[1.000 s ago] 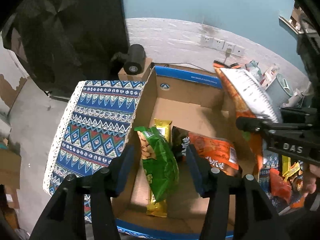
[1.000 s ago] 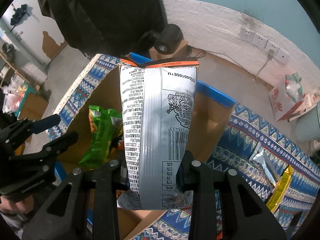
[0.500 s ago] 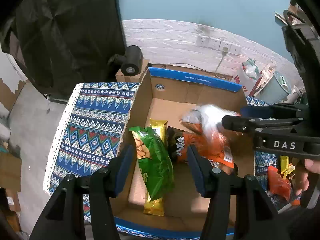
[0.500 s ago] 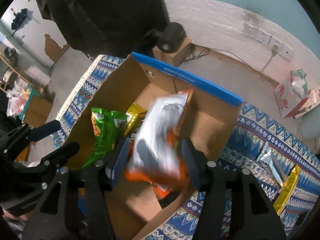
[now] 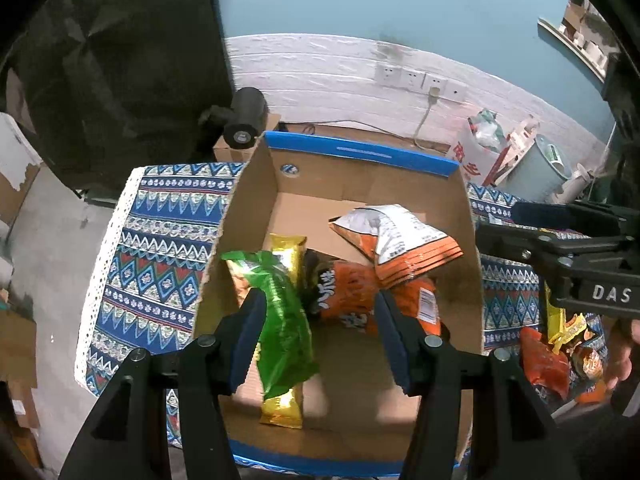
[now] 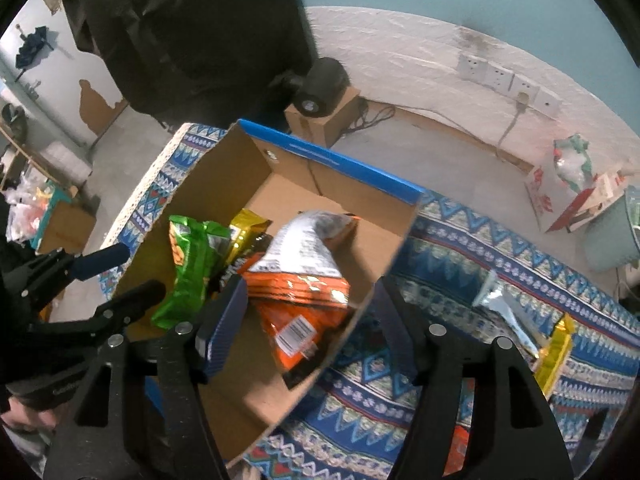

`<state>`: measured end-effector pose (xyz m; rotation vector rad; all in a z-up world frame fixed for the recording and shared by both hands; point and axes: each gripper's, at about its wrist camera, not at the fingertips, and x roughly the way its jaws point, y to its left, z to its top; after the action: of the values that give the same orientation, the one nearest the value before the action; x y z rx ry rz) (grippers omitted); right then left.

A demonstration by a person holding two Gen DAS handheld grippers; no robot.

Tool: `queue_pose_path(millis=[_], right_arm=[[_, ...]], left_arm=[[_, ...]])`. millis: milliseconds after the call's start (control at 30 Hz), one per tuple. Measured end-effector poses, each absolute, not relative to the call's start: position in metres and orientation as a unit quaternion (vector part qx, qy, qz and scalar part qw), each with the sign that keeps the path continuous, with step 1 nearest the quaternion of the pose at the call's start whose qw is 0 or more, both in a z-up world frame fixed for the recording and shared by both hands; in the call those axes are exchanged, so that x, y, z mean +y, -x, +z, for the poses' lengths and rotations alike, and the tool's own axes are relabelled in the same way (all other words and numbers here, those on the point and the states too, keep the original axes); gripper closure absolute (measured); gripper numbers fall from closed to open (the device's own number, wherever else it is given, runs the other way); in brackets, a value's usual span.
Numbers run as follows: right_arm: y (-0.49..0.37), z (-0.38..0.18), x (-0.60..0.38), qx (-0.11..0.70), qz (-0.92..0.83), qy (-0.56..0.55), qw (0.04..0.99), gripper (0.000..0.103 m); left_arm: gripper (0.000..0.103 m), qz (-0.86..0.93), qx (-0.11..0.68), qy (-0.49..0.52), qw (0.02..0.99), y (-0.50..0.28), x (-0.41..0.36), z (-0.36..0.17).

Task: Organize snacks
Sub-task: 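Release the green bag from the left tool while the right tool releases the white bag into the box, then move both tools from the box over the snack pile on the tablecloth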

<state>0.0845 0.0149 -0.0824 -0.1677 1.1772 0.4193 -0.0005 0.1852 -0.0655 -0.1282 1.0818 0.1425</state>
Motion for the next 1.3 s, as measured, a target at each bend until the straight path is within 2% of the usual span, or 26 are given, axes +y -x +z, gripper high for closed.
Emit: queue_pose_path(millis=[600,1300], right_arm=[[-0.04,-0.062,-0.082,0.55,0.136,0.089,0.82,0.032],[0.014,-0.065,-0.211,0.568,0.064,0.06,0.818,0.03]], left_arm=[[0.041,-0.019,0.537,0.028,0.843,-0.008,0.095,-0.065],[0.041,-0.098,0.572,-0.055,0.813,-0.006,-0.029,-0.087]])
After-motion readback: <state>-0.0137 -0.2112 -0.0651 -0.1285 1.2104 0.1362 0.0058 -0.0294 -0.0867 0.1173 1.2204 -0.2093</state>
